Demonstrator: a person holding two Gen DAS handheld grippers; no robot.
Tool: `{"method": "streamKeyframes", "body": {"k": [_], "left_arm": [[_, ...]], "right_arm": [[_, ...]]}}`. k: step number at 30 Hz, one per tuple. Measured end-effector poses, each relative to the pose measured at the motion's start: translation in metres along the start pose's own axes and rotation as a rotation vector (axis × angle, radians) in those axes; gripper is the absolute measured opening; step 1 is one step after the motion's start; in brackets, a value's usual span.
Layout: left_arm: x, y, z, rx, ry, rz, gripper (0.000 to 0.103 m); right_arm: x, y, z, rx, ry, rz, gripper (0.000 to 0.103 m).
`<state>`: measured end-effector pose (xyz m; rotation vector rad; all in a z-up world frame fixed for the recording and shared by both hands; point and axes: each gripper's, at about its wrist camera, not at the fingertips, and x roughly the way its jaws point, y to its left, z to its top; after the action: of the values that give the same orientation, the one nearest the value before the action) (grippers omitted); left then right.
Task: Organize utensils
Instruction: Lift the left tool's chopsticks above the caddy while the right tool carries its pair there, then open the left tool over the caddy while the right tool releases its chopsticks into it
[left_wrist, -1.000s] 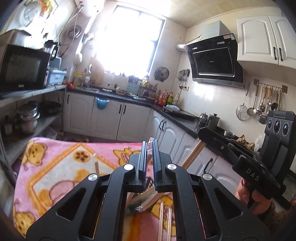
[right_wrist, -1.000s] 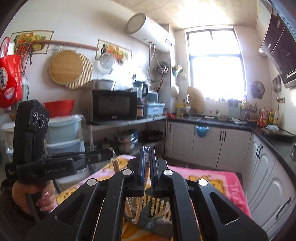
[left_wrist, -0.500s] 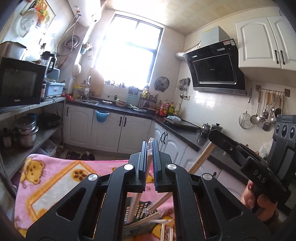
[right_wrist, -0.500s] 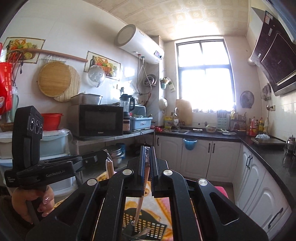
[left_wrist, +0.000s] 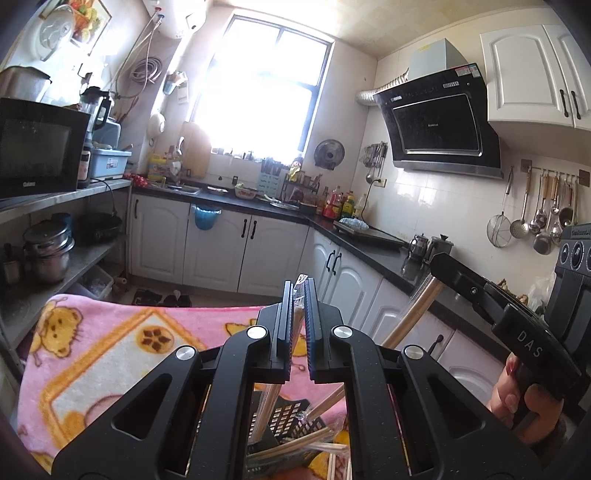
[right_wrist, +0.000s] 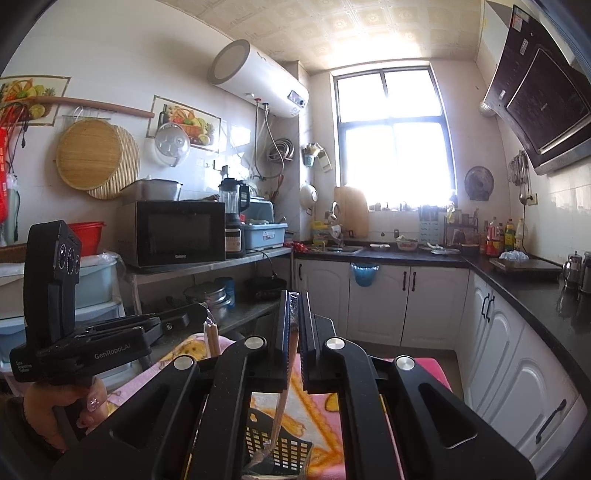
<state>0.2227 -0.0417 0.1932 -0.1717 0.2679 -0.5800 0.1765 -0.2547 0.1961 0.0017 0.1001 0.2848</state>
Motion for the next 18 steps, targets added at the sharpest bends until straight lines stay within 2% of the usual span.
{"method": "streamKeyframes", "body": {"k": [18], "left_arm": [[0.025,0.013,-0.042,-0.022,0.09,0.019,0.003]], "right_arm": [[0.025,-0.005,-0.047,0.029,0.109,-0.021,0.005]]}}
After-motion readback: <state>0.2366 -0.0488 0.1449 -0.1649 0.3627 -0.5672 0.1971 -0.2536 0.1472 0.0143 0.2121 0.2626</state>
